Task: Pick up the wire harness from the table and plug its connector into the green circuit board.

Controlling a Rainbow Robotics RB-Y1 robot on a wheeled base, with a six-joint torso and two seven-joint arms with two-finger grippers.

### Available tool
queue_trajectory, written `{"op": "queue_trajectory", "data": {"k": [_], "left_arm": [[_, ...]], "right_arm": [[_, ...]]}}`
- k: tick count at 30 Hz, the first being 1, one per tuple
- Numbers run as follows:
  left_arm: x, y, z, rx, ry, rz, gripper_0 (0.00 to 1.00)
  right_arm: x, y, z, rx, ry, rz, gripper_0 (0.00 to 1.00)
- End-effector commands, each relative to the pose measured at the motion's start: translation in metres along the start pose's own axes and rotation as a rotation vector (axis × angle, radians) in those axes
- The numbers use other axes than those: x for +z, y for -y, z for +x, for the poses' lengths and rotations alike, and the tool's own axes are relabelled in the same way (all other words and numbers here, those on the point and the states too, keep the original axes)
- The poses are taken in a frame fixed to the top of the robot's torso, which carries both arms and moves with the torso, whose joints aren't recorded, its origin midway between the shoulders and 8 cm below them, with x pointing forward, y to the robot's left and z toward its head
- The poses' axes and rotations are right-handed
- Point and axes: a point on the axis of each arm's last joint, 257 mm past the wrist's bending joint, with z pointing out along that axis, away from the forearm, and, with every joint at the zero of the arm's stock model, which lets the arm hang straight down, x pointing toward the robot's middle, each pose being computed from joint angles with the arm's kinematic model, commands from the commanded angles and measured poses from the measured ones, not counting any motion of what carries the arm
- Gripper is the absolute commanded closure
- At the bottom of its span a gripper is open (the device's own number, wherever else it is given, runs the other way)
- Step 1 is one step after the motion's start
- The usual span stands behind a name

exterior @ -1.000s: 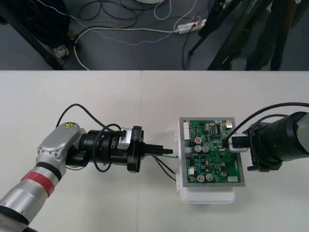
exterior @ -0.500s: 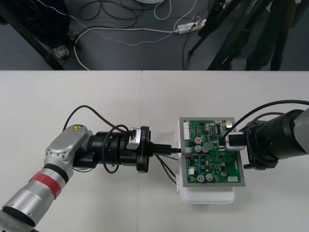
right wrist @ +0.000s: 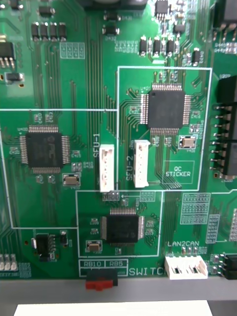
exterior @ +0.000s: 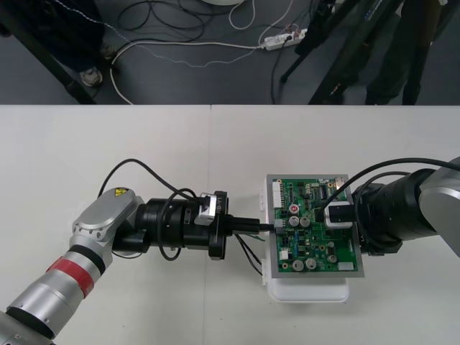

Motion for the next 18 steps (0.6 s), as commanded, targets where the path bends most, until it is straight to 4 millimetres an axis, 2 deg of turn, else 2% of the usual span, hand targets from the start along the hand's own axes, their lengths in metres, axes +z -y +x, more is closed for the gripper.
{"op": "queue_trajectory", "data": {"k": [1,18], "left_arm": [[0.0224,-0.0103,-0.0171,0.094,0.030,0.012,1.00],[0.0257,-0.0044,-0.0151,0.118,0.027,0.030,1.00]], "right_arm": [[-0.0064,0.0109,-0.0265,-0.036,0.037,0.036,0.00],[-0.0078,0.0080,-0.0252,-0.065,0.041,0.024,0.00]]}}
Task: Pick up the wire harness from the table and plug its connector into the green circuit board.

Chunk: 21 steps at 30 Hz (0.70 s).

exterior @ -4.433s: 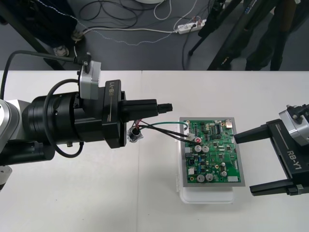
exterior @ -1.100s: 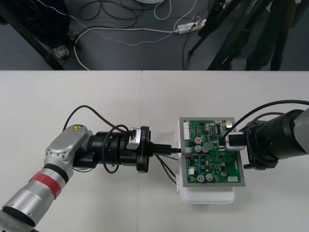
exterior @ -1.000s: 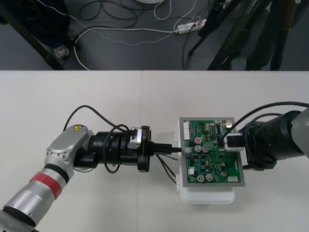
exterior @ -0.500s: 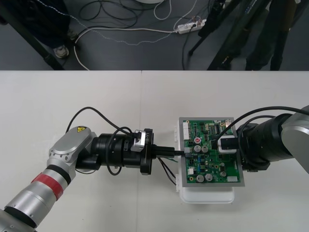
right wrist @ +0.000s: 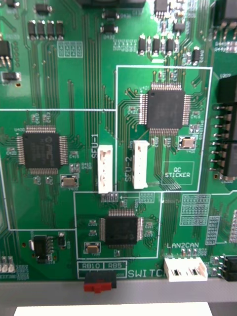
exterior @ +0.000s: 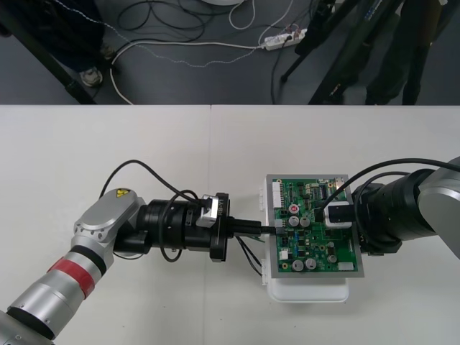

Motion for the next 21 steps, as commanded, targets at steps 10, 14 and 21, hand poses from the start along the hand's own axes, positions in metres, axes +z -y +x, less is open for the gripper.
{"op": "queue_trajectory", "data": {"k": [10,14,21], "left_arm": [[0.0229,-0.0087,-0.0179,0.167,0.031,0.019,1.00],[0.0237,-0.0087,-0.0198,0.186,0.034,0.021,1.00],[0.0253,-0.0072,-0.0190,0.205,0.033,0.025,1.00]], "right_arm": [[-0.0087,0.0084,-0.0254,-0.065,0.044,0.024,0.00],[-0.0087,0.0084,-0.0254,-0.065,0.044,0.024,0.00],[-0.0087,0.0084,-0.0254,-0.065,0.044,0.024,0.00]]}}
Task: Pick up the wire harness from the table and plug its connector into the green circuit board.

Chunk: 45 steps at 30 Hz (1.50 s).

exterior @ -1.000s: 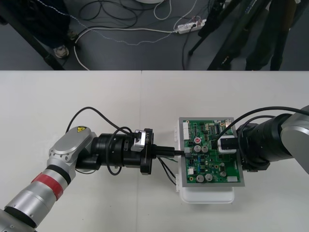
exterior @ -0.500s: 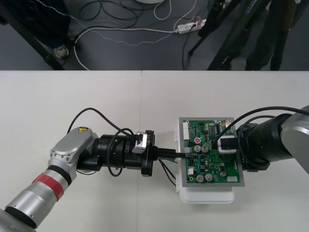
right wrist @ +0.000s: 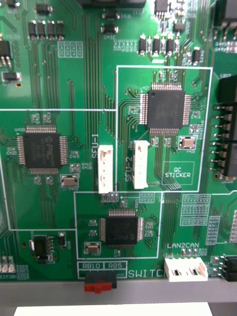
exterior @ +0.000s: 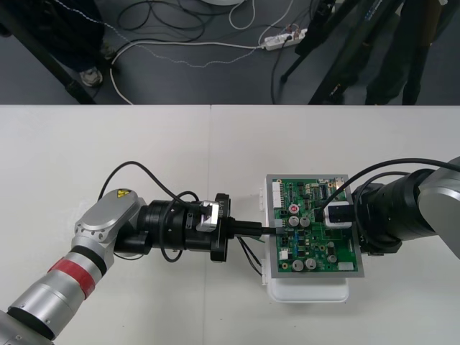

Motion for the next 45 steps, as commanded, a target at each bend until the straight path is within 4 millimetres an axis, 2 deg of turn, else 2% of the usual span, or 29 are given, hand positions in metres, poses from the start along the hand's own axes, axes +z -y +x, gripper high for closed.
{"op": "queue_trajectory", "data": {"k": [1,36,45], "left_arm": [[0.024,-0.011,-0.019,0.121,0.035,0.018,1.00],[0.050,-0.019,-0.029,0.165,0.068,-0.007,1.00],[0.051,-0.022,-0.028,0.163,0.061,-0.018,1.00]], "right_arm": [[-0.009,0.008,-0.025,-0.065,0.044,0.024,0.00],[-0.008,0.007,-0.026,-0.064,0.046,0.021,0.00],[-0.008,0.007,-0.026,-0.064,0.046,0.021,0.00]]}}
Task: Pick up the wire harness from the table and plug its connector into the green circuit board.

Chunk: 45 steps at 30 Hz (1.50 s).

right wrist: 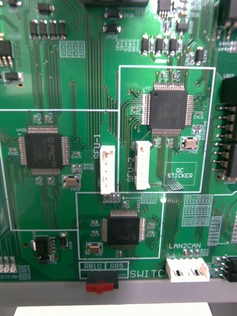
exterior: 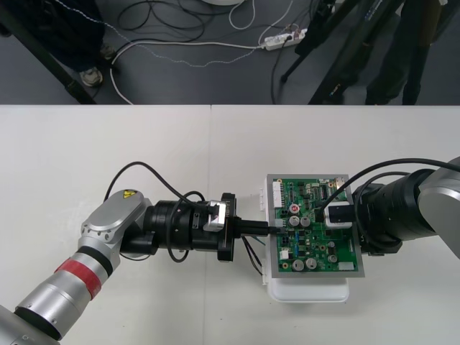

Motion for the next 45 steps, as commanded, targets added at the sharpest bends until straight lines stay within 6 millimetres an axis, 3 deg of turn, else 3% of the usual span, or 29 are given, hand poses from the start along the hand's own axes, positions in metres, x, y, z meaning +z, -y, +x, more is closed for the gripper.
{"op": "queue_trajectory", "data": {"k": [1,14,15,17,18,19,23,33,41,45], "left_arm": [[0.040,-0.020,-0.027,0.159,0.054,-0.010,1.00],[0.034,-0.021,-0.025,0.156,0.043,-0.011,0.98],[0.034,-0.020,-0.025,0.155,0.044,-0.009,0.94],[0.029,-0.022,-0.023,0.154,0.036,-0.015,0.60],[0.028,-0.023,-0.023,0.154,0.034,-0.016,0.52],[0.025,-0.023,-0.023,0.151,0.034,-0.019,0.38],[0.016,-0.027,-0.028,0.161,0.030,-0.019,0.20],[-0.030,-0.033,-0.031,0.155,-0.031,-0.023,0.15],[-0.070,-0.028,-0.040,0.101,-0.094,-0.009,0.14],[-0.090,-0.032,-0.049,0.105,-0.139,-0.012,0.15]], "right_arm": [[-0.009,0.008,-0.026,-0.065,0.048,0.024,0.00],[-0.011,0.011,-0.025,-0.083,0.044,0.027,0.00],[-0.011,0.011,-0.024,-0.084,0.041,0.029,0.00],[-0.013,0.013,-0.021,-0.087,0.039,0.031,0.00],[-0.014,0.014,-0.019,-0.087,0.037,0.033,0.00],[-0.015,0.014,-0.016,-0.088,0.032,0.033,0.00],[-0.019,0.017,-0.005,-0.103,0.011,0.037,0.00],[-0.029,0.023,0.016,-0.079,0.016,0.022,0.00],[-0.035,0.030,0.053,-0.110,0.039,-0.017,0.00],[-0.050,0.040,0.059,-0.125,0.075,0.000,0.00]]}}
